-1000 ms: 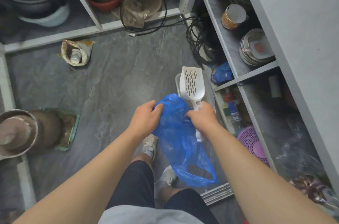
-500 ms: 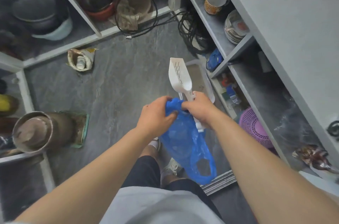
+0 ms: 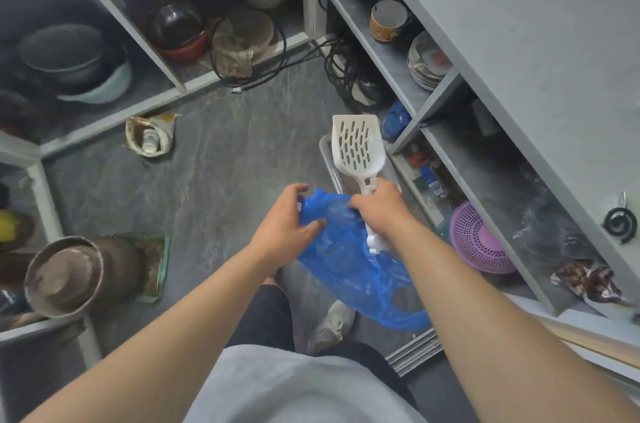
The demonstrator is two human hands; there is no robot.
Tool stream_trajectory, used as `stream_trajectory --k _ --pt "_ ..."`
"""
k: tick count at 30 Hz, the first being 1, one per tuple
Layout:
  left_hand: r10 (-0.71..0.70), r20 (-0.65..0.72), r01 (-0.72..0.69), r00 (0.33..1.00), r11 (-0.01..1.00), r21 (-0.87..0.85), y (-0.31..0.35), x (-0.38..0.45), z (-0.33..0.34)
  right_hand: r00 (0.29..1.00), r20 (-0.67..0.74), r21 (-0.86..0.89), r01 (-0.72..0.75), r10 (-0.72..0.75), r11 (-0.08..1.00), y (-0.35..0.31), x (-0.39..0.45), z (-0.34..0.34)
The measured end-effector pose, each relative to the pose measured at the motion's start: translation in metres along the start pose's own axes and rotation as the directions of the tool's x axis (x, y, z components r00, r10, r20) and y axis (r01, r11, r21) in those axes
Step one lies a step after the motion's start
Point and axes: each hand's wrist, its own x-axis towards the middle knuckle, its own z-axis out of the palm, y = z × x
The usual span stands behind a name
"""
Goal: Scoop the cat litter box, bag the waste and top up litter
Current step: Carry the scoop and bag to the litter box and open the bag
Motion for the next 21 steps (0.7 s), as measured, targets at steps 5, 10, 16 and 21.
stream_trajectory --k 5,10,16,21 --pt "0.129 -0.236 -0.144 0.963 0.989 -0.046 -0.009 0.029 -0.036 0.997 -0.012 0.036 -0.070 0.070 0.997 -0.031 0.015 0.027" --pt "0.211 -0.136 -0.207 0.968 0.977 0.042 -0.001 0.082 -0.089 0.993 0.007 0.050 -0.122 0.122 0.991 -0.083 0.033 0.055" --pt "0.234 -0.022 -0.235 0.972 0.970 -0.060 0.008 0.117 -0.149 0.993 0.050 0.061 -0.113 0.110 0.992 -0.146 0.039 0.081" --pt "0.089 0.075 -0.073 0.993 0.979 -0.188 0.024 0.128 -0.170 0.994 0.009 0.088 -0.105 0.105 0.991 -0.165 0.043 0.090"
